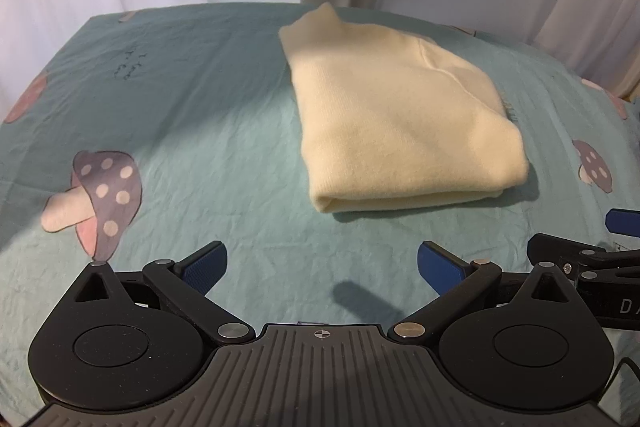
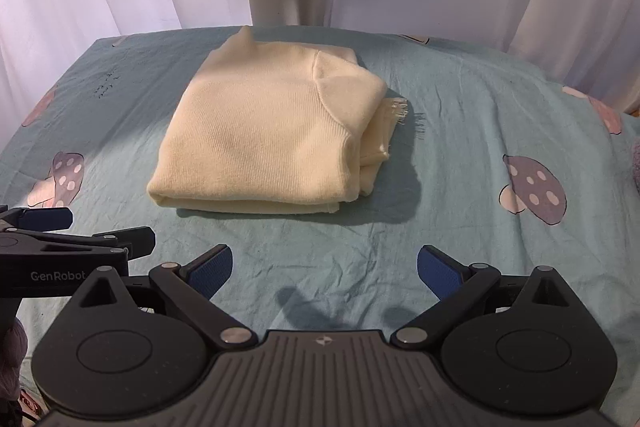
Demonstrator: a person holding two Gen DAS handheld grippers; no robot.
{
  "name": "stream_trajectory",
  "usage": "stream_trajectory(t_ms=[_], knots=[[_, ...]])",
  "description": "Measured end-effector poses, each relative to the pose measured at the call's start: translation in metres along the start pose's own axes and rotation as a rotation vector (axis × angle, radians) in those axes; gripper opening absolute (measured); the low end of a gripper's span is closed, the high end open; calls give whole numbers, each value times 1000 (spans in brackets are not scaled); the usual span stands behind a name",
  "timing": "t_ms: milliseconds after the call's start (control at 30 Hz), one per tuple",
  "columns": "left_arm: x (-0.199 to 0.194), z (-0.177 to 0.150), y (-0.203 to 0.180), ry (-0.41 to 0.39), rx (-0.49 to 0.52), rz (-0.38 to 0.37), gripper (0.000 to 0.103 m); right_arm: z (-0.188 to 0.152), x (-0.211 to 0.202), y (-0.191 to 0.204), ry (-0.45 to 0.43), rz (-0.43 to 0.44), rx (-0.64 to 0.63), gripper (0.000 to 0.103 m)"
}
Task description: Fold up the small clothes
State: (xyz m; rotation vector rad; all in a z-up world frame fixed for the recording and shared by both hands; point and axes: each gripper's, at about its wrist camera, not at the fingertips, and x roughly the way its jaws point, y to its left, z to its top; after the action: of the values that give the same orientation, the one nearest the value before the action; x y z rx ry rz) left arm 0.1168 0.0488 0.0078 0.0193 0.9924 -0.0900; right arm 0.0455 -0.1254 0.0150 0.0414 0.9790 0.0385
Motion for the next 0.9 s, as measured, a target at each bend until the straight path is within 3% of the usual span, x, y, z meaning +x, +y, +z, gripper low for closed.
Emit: stream_trajectory(t_ms=[367, 900], knots=[[9, 3, 3, 29, -17, 20, 103, 7, 13, 1, 71, -19, 24, 99], [15, 9, -2, 39, -7, 24, 103, 12, 21, -3, 83, -38, 38, 99]])
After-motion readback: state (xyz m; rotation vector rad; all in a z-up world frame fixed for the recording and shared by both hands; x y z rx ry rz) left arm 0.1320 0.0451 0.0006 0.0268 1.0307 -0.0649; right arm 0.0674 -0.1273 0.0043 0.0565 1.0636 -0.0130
